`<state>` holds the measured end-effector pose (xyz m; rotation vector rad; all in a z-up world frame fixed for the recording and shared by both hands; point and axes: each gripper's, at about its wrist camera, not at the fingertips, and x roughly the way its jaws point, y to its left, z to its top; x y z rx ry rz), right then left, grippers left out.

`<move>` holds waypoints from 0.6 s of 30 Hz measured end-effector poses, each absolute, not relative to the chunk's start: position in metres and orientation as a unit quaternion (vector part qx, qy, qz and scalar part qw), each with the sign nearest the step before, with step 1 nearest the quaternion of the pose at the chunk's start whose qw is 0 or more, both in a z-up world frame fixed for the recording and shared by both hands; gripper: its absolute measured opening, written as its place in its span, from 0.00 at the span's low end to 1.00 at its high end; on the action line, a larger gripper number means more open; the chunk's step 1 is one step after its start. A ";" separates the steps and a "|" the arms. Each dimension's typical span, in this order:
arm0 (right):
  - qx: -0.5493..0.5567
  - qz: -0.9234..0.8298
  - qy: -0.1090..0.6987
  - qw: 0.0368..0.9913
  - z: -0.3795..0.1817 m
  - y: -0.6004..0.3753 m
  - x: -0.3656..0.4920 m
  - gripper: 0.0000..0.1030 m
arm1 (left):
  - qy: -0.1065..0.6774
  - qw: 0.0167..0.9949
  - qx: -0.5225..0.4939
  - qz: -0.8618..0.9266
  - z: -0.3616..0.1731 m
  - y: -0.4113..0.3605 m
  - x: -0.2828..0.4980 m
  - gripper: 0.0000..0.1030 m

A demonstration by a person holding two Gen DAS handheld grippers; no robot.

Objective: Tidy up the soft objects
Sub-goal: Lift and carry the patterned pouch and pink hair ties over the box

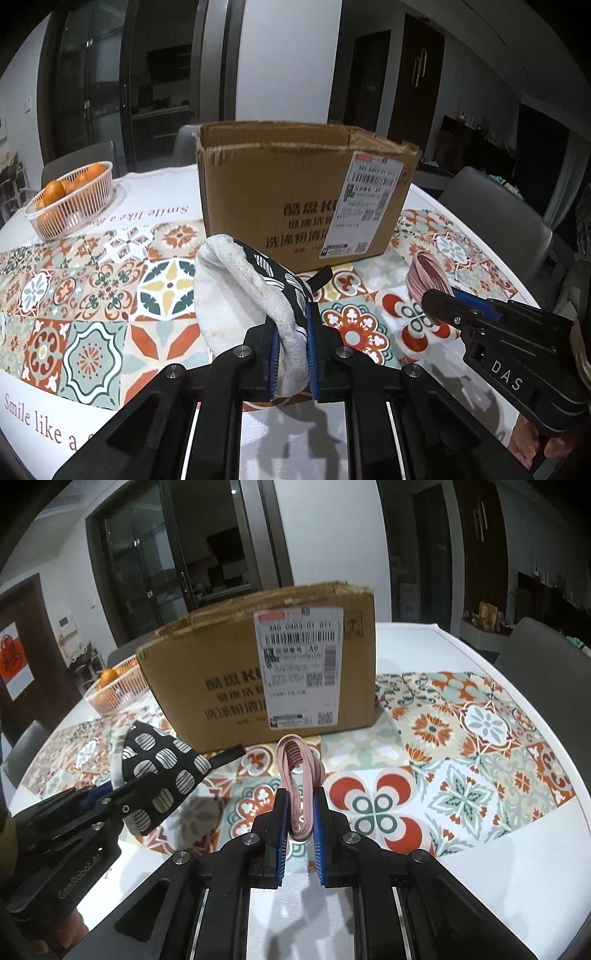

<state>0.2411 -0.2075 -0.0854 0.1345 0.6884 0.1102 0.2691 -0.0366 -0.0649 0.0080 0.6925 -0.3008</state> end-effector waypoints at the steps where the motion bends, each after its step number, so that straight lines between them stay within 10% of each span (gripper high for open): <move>1: 0.067 0.054 0.334 0.939 -0.083 -0.208 0.240 0.13 | 0.335 0.931 0.004 -0.148 -0.062 -0.037 0.268 0.14; 18: 0.074 0.065 0.268 0.958 -0.033 -0.209 0.240 0.13 | 0.265 0.952 0.015 -0.151 -0.011 -0.037 0.272 0.14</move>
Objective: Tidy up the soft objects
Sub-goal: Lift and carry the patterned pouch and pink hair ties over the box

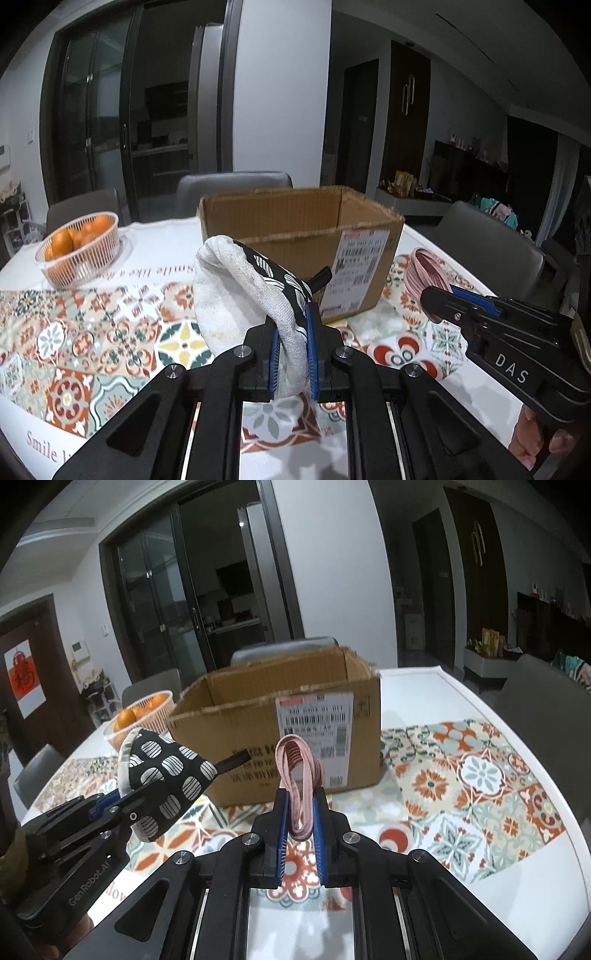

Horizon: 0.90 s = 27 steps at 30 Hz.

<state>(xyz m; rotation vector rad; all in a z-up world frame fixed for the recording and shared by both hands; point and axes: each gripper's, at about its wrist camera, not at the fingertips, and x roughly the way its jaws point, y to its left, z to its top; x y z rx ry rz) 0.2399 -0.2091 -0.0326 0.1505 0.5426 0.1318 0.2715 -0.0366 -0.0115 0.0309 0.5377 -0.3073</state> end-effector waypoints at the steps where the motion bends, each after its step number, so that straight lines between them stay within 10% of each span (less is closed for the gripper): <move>1: 0.074 0.065 0.263 0.960 -0.029 -0.209 0.241 0.13 | 0.260 0.954 0.016 -0.151 -0.008 -0.037 0.272 0.14; 27: 0.068 0.072 0.182 0.978 0.028 -0.212 0.267 0.13 | 0.183 0.970 0.036 -0.157 0.041 -0.041 0.301 0.14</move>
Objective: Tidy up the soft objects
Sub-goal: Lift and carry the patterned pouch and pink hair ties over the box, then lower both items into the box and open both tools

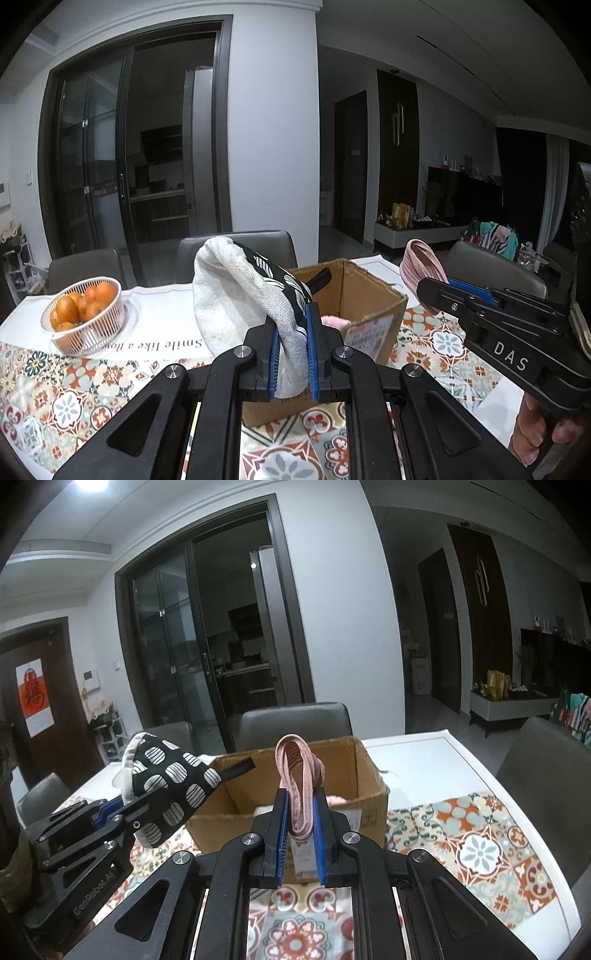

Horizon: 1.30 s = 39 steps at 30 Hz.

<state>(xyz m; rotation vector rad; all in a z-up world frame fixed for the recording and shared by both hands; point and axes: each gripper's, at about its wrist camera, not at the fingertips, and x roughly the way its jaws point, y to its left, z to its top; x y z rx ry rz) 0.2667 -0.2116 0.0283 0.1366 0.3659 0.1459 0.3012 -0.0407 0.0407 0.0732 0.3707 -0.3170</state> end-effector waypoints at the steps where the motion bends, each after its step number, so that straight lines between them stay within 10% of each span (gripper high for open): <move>1: 0.067 0.072 0.180 0.979 0.028 -0.212 0.269 0.13 | 0.181 0.970 0.037 -0.157 0.042 -0.041 0.303 0.14; 39: 0.039 0.054 0.265 0.962 -0.004 -0.212 0.384 0.14 | 0.275 0.947 0.067 -0.155 0.000 -0.065 0.410 0.19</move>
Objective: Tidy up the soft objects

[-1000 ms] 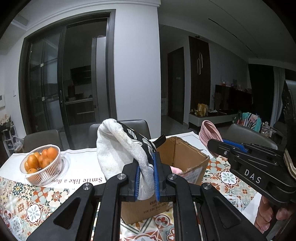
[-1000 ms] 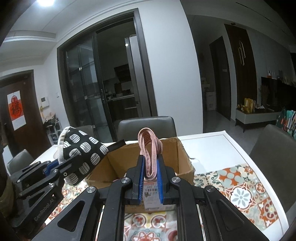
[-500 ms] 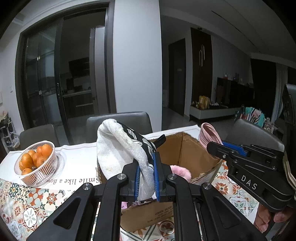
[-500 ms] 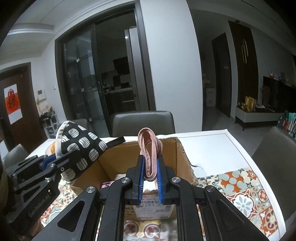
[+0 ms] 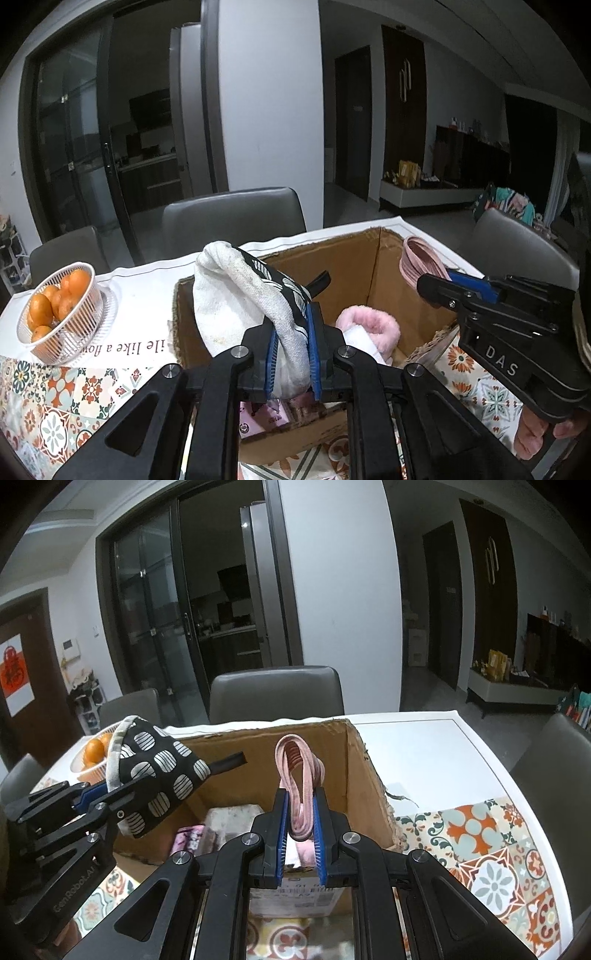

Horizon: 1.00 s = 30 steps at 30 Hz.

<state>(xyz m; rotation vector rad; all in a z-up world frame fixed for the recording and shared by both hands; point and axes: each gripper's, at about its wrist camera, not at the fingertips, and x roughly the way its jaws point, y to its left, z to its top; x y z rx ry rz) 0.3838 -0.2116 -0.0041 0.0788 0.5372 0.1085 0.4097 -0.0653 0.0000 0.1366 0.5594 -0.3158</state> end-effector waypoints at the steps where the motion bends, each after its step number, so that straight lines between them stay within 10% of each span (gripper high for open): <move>1: 0.036 0.053 0.266 0.962 -0.005 -0.211 0.384 0.14 | 0.276 0.946 0.073 -0.153 -0.001 -0.067 0.411 0.21; 8: 0.024 0.040 0.262 0.964 -0.005 -0.213 0.384 0.39 | 0.249 0.955 0.094 -0.128 0.005 -0.070 0.399 0.55; 30: 0.044 0.003 0.231 0.972 0.022 -0.214 0.281 0.70 | 0.190 0.978 0.080 -0.023 0.041 -0.035 0.292 0.90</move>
